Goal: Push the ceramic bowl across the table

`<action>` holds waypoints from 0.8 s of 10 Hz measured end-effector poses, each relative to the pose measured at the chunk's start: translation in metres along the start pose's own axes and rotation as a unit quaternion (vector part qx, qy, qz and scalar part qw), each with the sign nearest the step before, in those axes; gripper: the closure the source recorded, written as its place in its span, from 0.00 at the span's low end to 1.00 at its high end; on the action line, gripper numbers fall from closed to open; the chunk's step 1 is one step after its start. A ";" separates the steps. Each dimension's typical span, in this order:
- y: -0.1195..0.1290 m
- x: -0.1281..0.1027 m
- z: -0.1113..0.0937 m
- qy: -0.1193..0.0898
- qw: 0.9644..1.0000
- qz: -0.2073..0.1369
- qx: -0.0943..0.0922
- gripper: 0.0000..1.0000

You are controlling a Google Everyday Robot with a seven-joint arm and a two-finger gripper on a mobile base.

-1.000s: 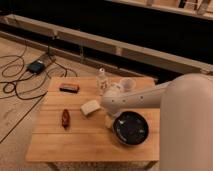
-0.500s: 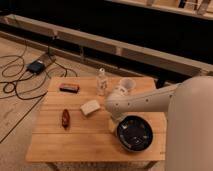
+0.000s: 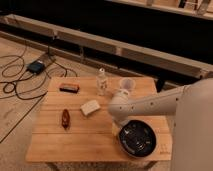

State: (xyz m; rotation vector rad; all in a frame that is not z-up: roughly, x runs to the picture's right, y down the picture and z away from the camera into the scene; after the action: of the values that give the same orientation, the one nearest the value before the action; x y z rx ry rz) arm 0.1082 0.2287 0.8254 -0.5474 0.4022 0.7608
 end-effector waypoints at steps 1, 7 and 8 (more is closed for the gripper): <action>0.000 0.005 -0.001 0.002 1.000 0.003 0.001 0.20; -0.008 0.031 -0.010 0.015 1.000 0.015 0.015 0.20; -0.009 0.034 -0.012 0.017 1.000 0.015 0.017 0.20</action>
State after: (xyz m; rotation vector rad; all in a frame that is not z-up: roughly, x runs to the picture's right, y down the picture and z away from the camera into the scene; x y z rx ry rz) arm 0.1358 0.2340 0.8013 -0.5236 0.4542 0.7729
